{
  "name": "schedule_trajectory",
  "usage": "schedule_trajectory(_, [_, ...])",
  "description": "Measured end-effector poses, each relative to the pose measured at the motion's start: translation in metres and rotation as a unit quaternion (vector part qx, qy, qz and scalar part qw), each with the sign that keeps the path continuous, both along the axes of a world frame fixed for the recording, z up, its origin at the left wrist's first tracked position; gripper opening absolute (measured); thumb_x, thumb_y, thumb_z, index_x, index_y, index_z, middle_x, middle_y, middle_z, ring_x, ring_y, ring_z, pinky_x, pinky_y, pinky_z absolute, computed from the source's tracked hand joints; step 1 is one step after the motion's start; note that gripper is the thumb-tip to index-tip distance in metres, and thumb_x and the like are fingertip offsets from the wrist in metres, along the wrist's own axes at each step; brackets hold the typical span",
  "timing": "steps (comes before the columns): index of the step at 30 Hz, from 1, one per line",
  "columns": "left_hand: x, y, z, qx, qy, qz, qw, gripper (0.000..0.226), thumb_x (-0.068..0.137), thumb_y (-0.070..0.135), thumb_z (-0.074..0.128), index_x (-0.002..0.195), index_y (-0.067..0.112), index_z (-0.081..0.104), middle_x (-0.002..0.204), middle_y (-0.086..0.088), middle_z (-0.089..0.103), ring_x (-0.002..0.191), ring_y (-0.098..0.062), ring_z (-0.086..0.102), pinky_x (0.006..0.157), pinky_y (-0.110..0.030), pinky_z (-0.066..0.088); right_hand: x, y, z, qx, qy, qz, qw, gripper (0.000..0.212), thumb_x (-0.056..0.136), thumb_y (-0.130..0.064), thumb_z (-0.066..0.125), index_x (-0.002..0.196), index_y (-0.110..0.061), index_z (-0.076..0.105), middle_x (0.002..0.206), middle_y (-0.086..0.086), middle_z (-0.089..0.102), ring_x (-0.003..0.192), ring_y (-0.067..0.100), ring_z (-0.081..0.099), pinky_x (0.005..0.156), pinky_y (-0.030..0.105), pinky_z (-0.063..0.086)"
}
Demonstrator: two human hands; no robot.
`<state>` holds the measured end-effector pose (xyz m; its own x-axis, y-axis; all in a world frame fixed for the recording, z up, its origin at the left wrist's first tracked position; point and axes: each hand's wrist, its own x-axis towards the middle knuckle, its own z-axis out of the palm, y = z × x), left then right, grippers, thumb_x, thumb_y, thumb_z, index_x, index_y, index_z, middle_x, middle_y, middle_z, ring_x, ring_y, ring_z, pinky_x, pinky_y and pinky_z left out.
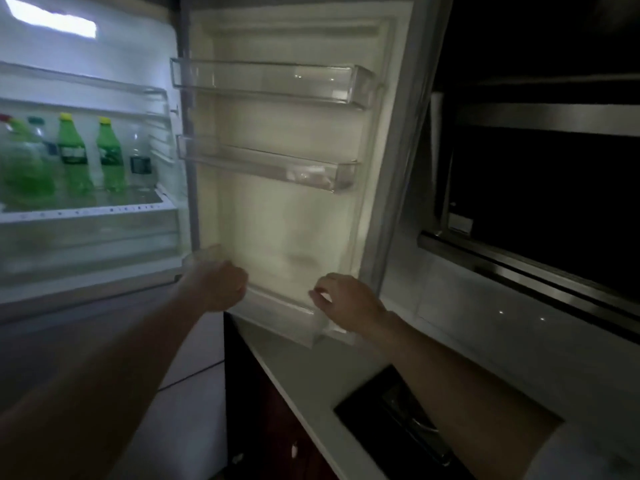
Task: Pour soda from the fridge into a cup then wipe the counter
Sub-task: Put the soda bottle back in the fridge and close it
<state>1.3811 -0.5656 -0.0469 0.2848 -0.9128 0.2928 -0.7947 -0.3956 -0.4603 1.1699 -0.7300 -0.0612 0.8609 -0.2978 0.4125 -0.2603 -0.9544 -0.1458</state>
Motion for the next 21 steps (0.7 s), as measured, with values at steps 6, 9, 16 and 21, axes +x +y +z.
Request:
schedule_trajectory(6, [-0.076, -0.059, 0.066, 0.007, -0.053, -0.098, 0.994, 0.035, 0.098, 0.043, 0.035, 0.105, 0.022, 0.062, 0.107, -0.004, 0.068, 0.099, -0.026, 0.066, 0.078, -0.034, 0.05, -0.052, -0.047, 0.007, -0.015, 0.068, -0.053, 0.996, 0.036, 0.102, -0.041, 0.037, 0.09, -0.016, 0.06, 0.093, 0.001, 0.06, 0.087, 0.021, 0.059, 0.072, 0.033, 0.045])
schedule_trajectory(9, [-0.112, -0.096, 0.099, -0.044, -0.089, -0.182, 0.978, 0.035, 0.097, 0.042, 0.035, 0.105, 0.02, 0.06, 0.099, -0.005, 0.069, 0.094, -0.027, 0.066, 0.077, -0.037, 0.052, -0.071, -0.084, 0.007, 0.065, 0.005, -0.102, 0.993, 0.039, 0.102, -0.044, 0.035, 0.073, -0.024, 0.051, 0.076, -0.006, 0.055, 0.071, 0.013, 0.056, 0.064, 0.029, 0.04])
schedule_trajectory(16, [-0.182, -0.205, 0.174, -0.087, -0.263, -0.322, 0.905, 0.033, 0.088, 0.032, 0.043, 0.105, 0.015, 0.065, 0.098, -0.005, 0.066, 0.097, -0.027, 0.059, 0.089, -0.038, 0.043, -0.079, -0.162, 0.01, 0.087, -0.114, -0.135, 0.98, 0.042, 0.101, -0.048, 0.036, 0.117, -0.016, 0.058, 0.111, 0.009, 0.066, 0.099, 0.029, 0.064, 0.08, 0.036, 0.052])
schedule_trajectory(21, [-0.193, -0.256, 0.218, 0.032, -0.249, -0.164, 0.954, 0.064, 0.088, 0.054, 0.056, 0.142, 0.023, 0.043, 0.144, -0.005, 0.047, 0.141, -0.027, 0.03, 0.12, -0.044, 0.003, -0.056, -0.182, 0.026, 0.235, -0.138, -0.092, 0.958, 0.069, 0.097, -0.061, 0.036, 0.147, -0.014, 0.035, 0.14, 0.014, 0.053, 0.121, 0.031, 0.056, 0.098, 0.037, 0.048])
